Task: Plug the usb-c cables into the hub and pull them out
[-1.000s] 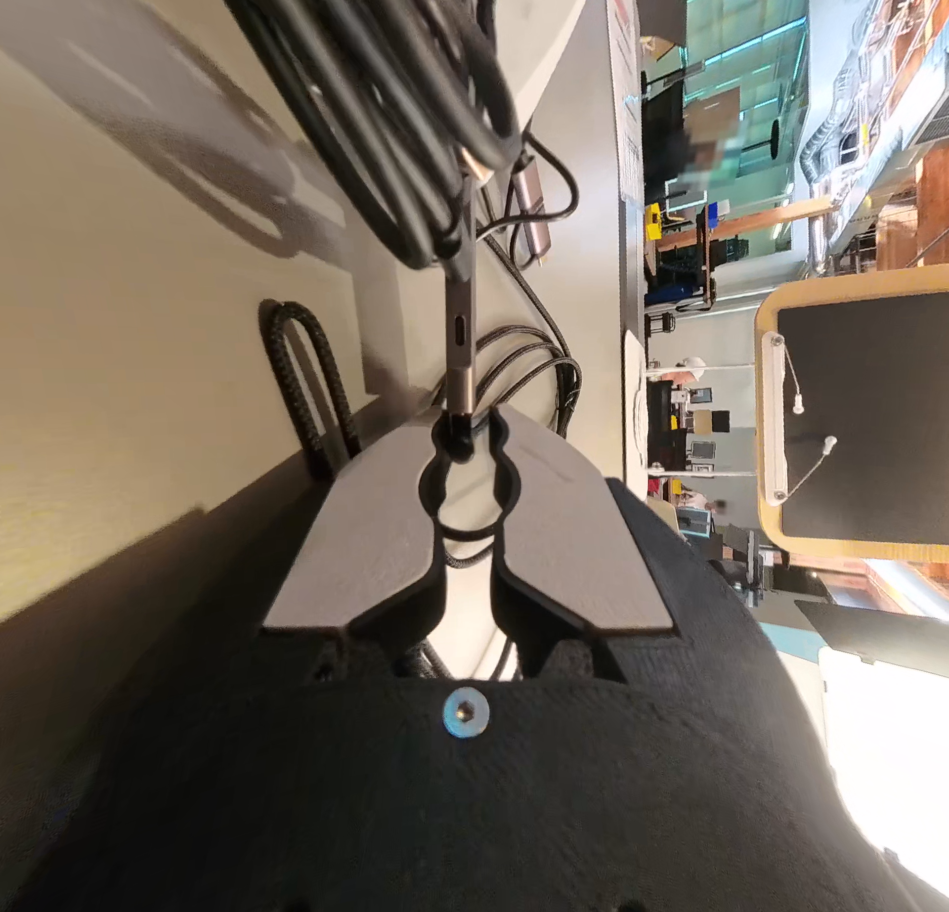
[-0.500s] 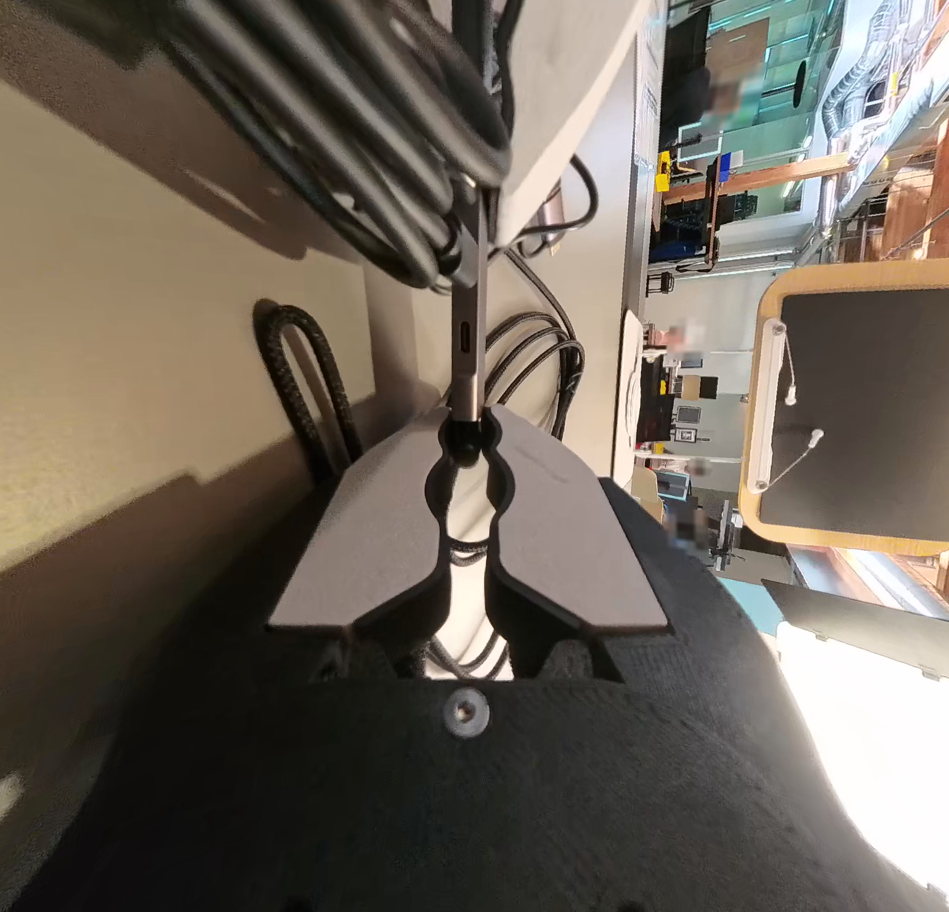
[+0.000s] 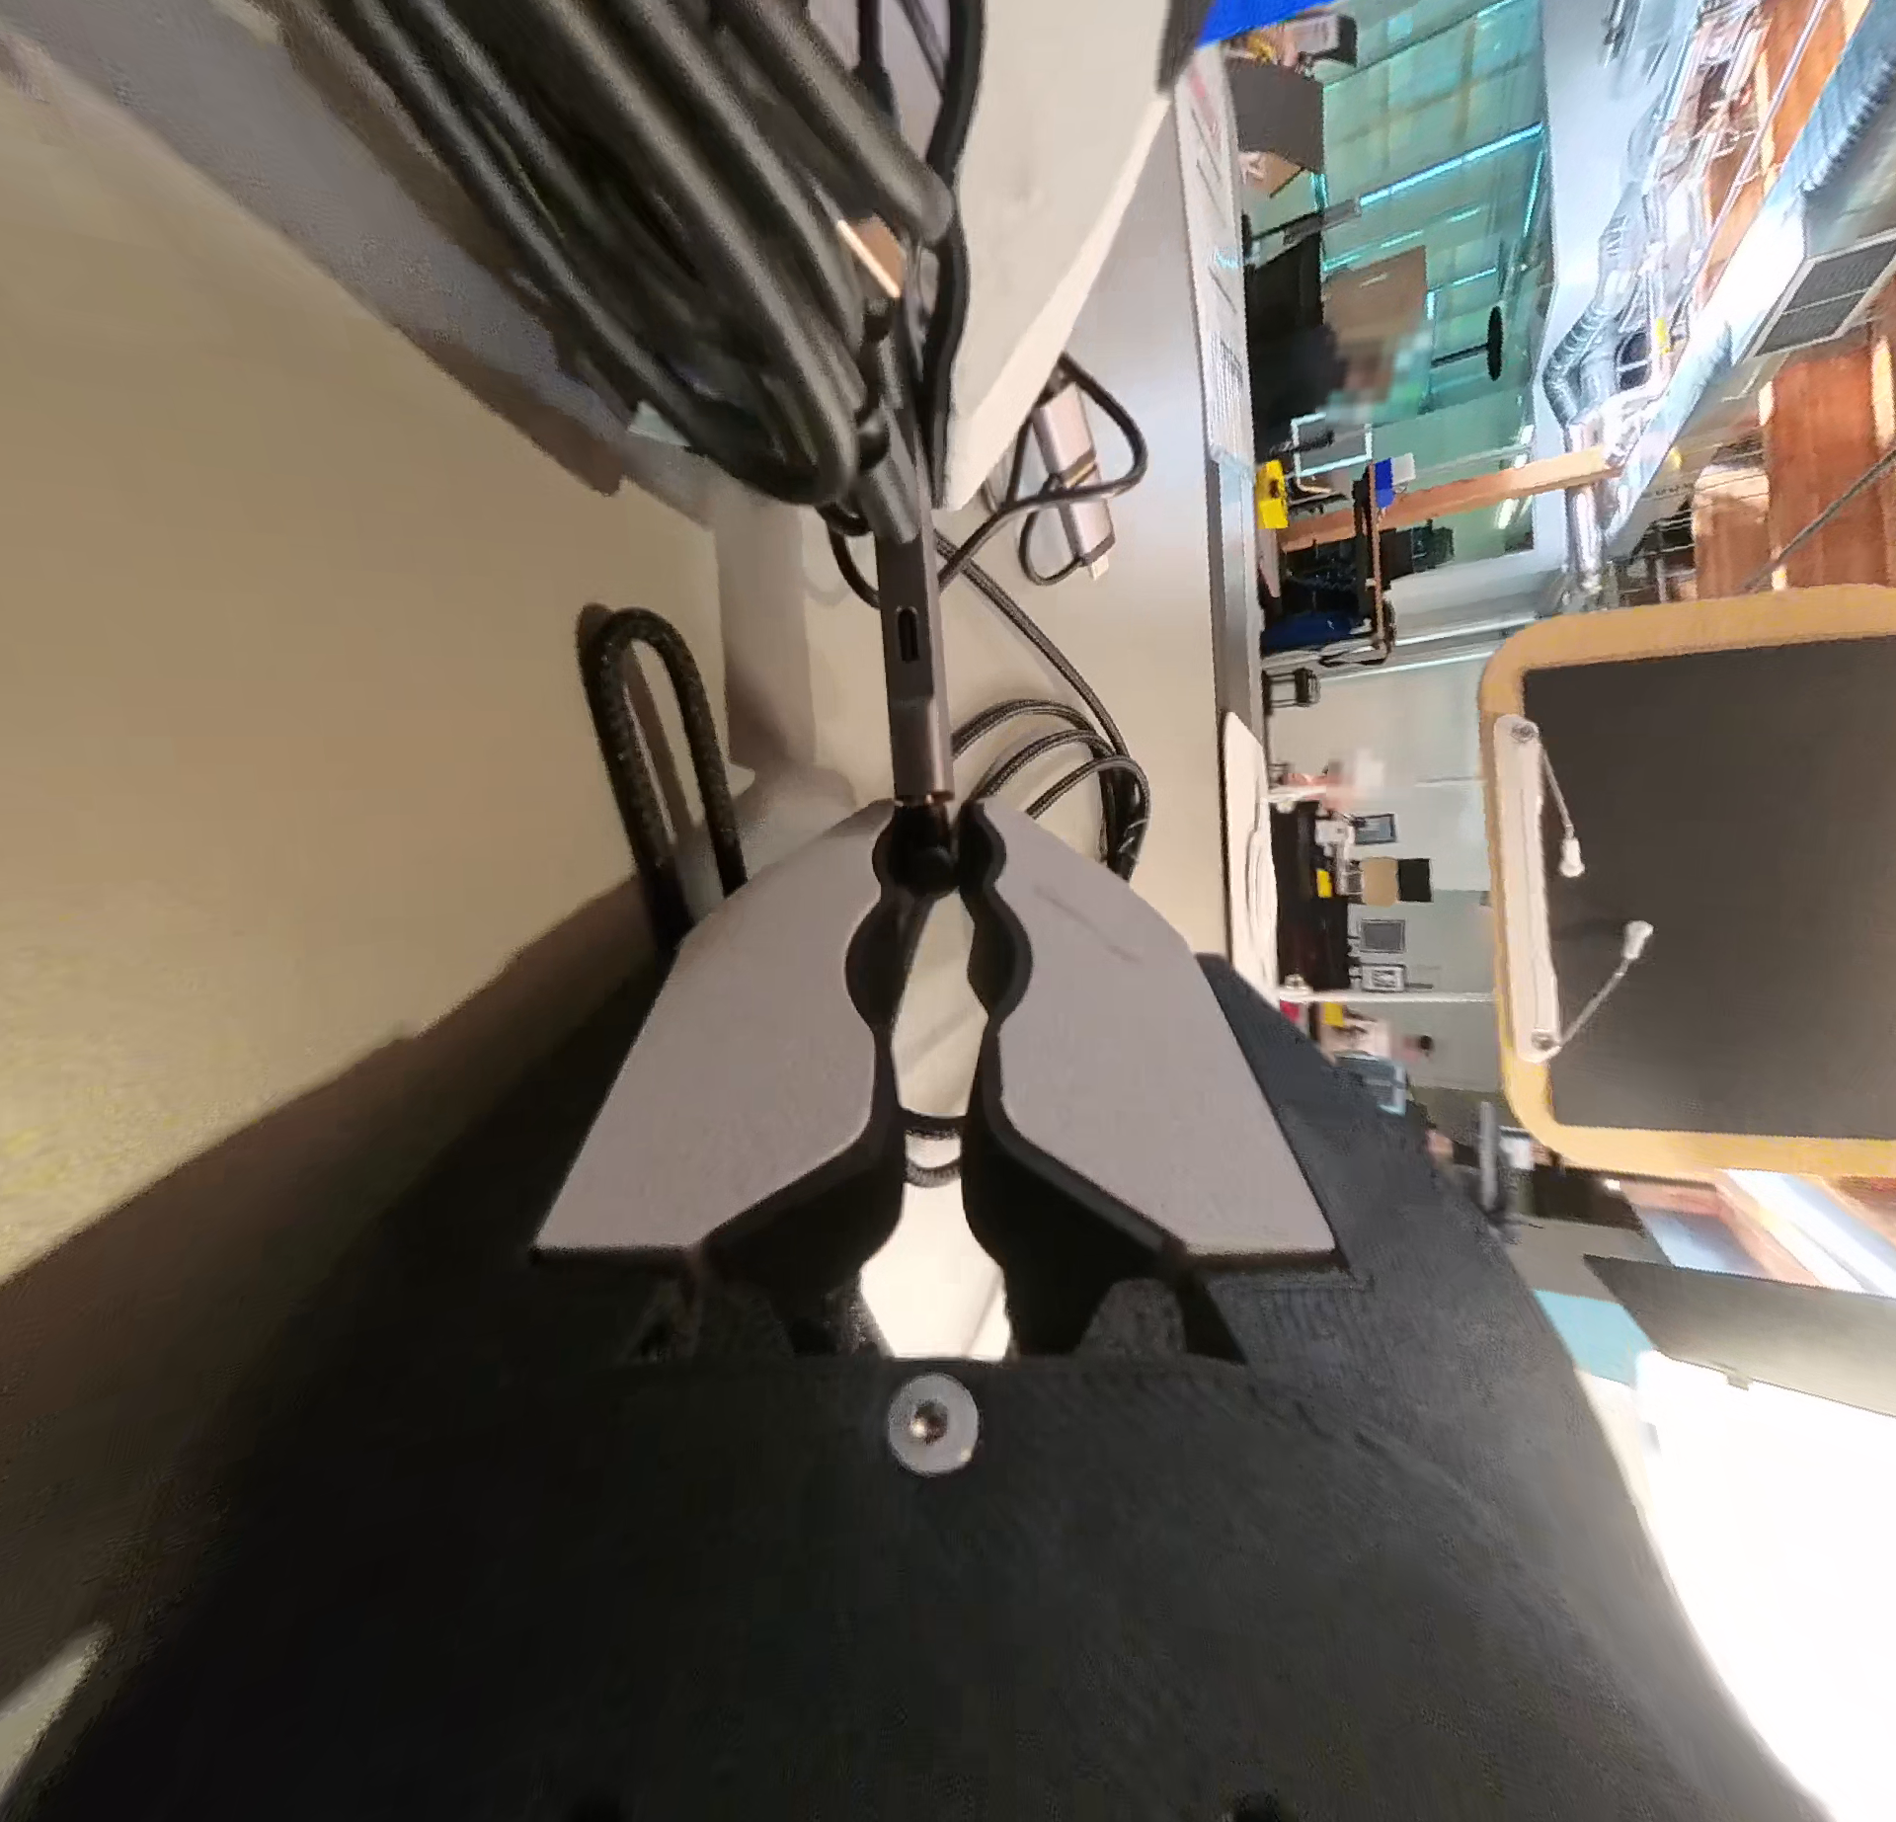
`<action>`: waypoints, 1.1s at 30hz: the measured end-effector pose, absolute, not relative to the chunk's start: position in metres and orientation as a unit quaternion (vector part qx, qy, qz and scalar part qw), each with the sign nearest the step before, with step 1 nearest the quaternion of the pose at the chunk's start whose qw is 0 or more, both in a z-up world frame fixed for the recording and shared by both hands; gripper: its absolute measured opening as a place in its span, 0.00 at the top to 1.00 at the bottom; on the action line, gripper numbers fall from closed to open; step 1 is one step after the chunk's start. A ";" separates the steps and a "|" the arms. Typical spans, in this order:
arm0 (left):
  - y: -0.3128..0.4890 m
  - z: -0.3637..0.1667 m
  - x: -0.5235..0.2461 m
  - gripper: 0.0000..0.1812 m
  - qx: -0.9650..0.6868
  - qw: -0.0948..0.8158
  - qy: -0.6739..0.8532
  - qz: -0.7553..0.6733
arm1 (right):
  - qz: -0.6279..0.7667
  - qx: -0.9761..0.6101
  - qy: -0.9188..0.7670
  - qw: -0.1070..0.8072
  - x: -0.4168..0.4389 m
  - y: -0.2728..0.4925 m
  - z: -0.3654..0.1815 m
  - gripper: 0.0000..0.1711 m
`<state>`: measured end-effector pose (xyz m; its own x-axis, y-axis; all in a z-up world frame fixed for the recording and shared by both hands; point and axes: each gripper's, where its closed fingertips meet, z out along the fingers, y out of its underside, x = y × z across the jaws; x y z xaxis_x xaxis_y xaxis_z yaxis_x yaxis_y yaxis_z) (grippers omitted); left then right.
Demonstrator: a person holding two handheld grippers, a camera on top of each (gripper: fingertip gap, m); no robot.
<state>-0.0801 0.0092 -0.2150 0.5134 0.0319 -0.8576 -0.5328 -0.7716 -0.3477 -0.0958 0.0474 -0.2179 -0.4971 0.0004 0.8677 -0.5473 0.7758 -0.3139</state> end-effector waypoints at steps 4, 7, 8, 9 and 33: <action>0.002 -0.216 -0.086 0.93 -0.825 0.287 0.134 0.469 | 0.290 0.134 -0.811 0.491 -0.105 0.060 -0.214 0.95; -0.067 -0.214 -0.122 0.93 -0.836 0.238 0.028 0.494 | 0.261 0.000 -0.824 0.503 -0.155 0.146 -0.214 0.95; -0.085 -0.212 -0.127 0.93 -0.832 0.235 0.012 0.502 | 0.252 -0.011 -0.821 0.513 -0.161 0.170 -0.211 0.95; -0.095 -0.213 -0.129 0.94 -0.834 0.233 0.010 0.500 | 0.243 -0.001 -0.824 0.512 -0.159 0.182 -0.210 0.95; -0.096 -0.219 -0.110 0.73 -0.897 0.263 0.001 0.354 | 0.297 -0.167 -0.855 0.391 -0.138 0.201 -0.167 0.69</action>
